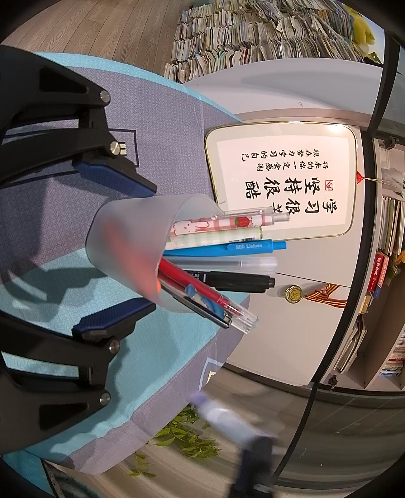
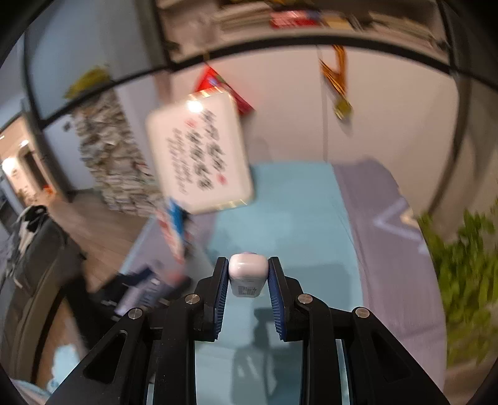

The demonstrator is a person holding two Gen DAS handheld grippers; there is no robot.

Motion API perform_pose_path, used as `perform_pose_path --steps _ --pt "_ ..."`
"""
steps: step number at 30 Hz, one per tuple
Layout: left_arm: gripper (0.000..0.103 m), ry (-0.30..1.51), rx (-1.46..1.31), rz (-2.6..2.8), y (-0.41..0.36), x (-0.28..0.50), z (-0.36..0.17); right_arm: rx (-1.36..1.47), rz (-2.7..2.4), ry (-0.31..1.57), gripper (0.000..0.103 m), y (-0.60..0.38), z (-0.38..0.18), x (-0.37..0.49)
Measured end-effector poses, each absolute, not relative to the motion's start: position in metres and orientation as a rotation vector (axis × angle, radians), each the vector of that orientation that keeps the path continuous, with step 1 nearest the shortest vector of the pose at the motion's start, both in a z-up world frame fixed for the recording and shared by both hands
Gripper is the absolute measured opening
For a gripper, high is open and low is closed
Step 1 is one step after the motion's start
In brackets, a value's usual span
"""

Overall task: Organize stationery
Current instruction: 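Insert the correction tape into the frosted cup and open the right gripper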

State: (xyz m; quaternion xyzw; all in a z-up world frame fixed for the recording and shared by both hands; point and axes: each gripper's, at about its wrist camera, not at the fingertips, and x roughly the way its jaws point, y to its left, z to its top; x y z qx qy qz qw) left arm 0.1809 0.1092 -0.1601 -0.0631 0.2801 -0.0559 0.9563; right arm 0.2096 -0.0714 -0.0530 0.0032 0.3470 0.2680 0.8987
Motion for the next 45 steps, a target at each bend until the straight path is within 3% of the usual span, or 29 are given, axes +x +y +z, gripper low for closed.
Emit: perform_pose_path --steps 5,12,45 --pt "0.066 0.568 -0.129 -0.114 0.109 0.181 -0.160 -0.061 0.674 0.642 0.027 -0.035 -0.029 0.202" --pt "0.066 0.568 -0.128 -0.114 0.109 0.181 -0.160 -0.072 0.737 0.735 0.027 0.000 -0.046 0.224" --pt "0.066 0.572 -0.130 -0.114 0.110 0.182 -0.161 -0.013 0.777 0.863 0.027 0.002 -0.069 0.241"
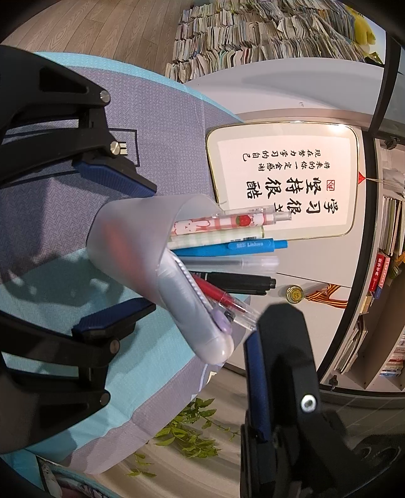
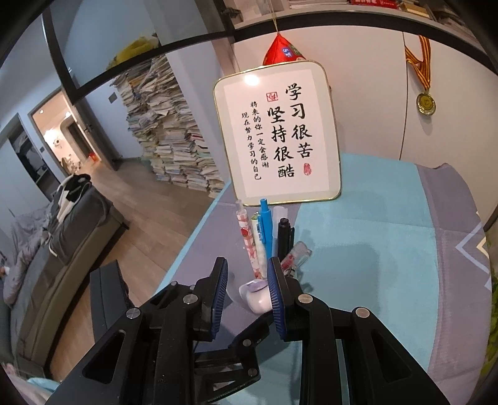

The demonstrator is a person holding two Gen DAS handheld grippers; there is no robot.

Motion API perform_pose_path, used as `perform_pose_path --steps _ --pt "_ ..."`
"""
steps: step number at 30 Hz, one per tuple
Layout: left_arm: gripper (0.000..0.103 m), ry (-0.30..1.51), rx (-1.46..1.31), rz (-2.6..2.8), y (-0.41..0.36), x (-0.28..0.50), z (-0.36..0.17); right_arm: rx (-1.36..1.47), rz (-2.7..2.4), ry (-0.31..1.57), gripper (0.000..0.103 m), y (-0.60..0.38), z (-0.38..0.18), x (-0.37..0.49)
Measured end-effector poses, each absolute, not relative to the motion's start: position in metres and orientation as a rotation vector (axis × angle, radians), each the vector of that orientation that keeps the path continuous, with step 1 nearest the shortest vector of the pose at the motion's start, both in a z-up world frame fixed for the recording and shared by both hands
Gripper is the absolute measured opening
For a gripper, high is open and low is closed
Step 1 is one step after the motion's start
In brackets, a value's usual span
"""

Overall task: Organize stationery
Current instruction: 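Insert the correction tape into the frosted cup and open the right gripper, then lower the frosted cup onto the table with the left gripper and withdraw both tools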

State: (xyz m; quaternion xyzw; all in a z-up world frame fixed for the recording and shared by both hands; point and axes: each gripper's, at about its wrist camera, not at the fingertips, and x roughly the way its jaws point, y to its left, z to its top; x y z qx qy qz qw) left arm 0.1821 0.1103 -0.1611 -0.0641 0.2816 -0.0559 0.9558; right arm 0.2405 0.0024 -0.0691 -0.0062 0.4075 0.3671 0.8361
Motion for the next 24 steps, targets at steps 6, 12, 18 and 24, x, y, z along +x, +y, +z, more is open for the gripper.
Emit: perform_pose_path --steps 6,12,18,24 --pt "0.066 0.572 -0.131 -0.114 0.110 0.182 -0.161 0.013 0.755 0.861 0.027 -0.011 -0.067 0.239" --pt "0.067 0.578 -0.135 -0.115 0.111 0.183 -0.163 0.037 0.711 0.849 0.028 -0.042 -0.070 0.227" --pt "0.071 0.571 -0.127 -0.106 0.107 0.186 -0.160 0.100 0.654 0.853 0.029 -0.084 -0.076 0.221" --pt "0.074 0.585 -0.152 -0.125 0.111 0.196 -0.151 0.188 0.638 0.859 0.029 -0.116 -0.080 0.221"
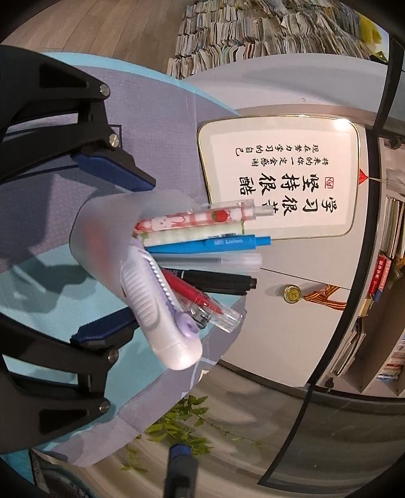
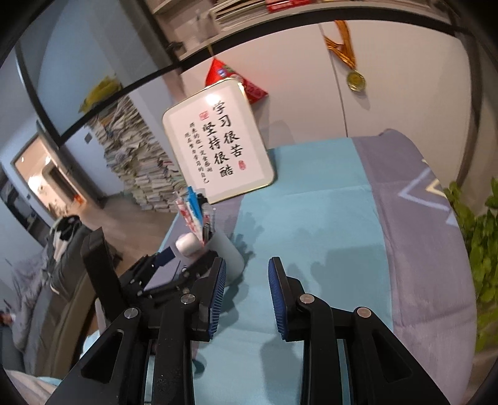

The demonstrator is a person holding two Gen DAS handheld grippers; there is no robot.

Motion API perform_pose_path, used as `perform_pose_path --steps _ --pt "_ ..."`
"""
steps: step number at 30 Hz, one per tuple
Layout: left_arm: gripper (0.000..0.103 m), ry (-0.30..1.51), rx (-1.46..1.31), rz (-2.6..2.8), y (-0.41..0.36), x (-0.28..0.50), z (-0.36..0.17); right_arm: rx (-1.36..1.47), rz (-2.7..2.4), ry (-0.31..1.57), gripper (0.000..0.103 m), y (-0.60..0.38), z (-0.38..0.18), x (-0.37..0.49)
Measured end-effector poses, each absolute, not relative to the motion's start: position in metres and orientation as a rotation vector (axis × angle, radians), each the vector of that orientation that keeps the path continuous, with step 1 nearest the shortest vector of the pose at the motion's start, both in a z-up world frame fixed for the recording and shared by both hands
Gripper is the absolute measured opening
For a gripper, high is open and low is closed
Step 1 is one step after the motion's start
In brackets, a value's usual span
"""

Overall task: Organize stationery
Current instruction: 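Lower the frosted cup onto the table with the left gripper and withdraw both tools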

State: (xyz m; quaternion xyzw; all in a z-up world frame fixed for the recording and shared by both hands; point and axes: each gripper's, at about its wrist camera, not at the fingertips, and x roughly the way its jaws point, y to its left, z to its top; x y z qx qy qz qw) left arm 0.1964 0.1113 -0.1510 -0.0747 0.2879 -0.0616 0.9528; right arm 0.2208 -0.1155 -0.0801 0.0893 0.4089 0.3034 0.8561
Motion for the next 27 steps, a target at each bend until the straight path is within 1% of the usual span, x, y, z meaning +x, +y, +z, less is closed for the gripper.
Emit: perform_pose_path --steps 5,13,18,23,27 --pt "0.070 0.566 -0.081 -0.103 0.102 0.195 -0.149 0.235 0.629 0.873 0.029 -0.131 -0.087 0.220" --pt "0.070 0.592 -0.108 -0.078 0.096 0.202 -0.147 0.245 0.578 0.903 0.029 -0.150 -0.102 0.219" --pt "0.070 0.593 -0.091 -0.089 0.066 0.210 -0.142 0.132 0.425 0.920 0.029 -0.156 -0.121 0.223" --pt "0.069 0.563 -0.051 -0.134 0.027 0.221 -0.133 -0.089 0.256 0.834 0.029 -0.153 -0.134 0.224" --pt "0.069 0.557 -0.026 -0.161 0.005 0.229 -0.130 -0.063 0.292 0.824 0.029 -0.162 -0.139 0.231"
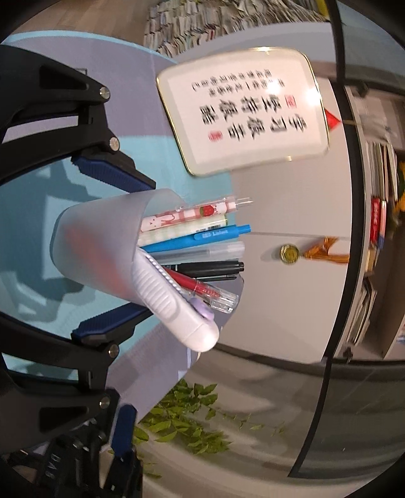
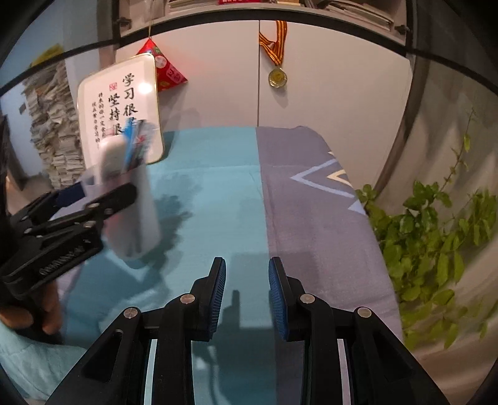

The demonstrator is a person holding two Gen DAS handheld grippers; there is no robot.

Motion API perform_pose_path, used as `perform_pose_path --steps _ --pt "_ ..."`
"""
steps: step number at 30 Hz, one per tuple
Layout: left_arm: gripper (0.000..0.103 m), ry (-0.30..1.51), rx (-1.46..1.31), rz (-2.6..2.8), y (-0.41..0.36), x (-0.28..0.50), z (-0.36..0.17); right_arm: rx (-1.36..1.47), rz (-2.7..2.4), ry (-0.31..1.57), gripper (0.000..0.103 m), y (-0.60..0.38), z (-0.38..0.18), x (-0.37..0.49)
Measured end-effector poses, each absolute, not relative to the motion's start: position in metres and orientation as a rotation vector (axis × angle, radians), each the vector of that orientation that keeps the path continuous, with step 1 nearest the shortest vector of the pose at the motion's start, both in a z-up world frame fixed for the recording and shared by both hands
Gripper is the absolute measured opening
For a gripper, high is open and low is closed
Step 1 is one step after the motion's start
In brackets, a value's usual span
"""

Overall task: Organize stationery
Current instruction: 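Lower the frosted cup onto the table with the left gripper and withdraw both tools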

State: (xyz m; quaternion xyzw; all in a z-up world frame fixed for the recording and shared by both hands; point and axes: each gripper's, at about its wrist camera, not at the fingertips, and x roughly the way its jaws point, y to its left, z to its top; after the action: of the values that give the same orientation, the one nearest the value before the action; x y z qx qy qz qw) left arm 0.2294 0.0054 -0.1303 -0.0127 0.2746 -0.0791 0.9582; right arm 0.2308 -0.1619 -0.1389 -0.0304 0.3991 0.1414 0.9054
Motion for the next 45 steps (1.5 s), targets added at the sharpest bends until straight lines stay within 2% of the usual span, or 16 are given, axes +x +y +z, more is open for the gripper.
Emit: perform_pose_path --steps 15,28,37,45 --pt "0.070 0.565 0.057 -0.154 -0.025 0.257 -0.138 -0.015 0.311 0.817 0.029 -0.178 -0.148 0.240" --pt "0.070 0.588 0.059 -0.155 -0.023 0.245 -0.143 -0.011 0.301 0.822 0.029 -0.177 -0.142 0.232" --pt "0.084 0.599 0.029 -0.177 -0.019 0.237 -0.138 -0.002 0.289 0.828 0.029 -0.178 -0.141 0.225" --pt "0.089 0.611 0.073 -0.117 -0.014 0.225 -0.129 -0.004 0.288 0.822 0.029 -0.178 -0.139 0.222"
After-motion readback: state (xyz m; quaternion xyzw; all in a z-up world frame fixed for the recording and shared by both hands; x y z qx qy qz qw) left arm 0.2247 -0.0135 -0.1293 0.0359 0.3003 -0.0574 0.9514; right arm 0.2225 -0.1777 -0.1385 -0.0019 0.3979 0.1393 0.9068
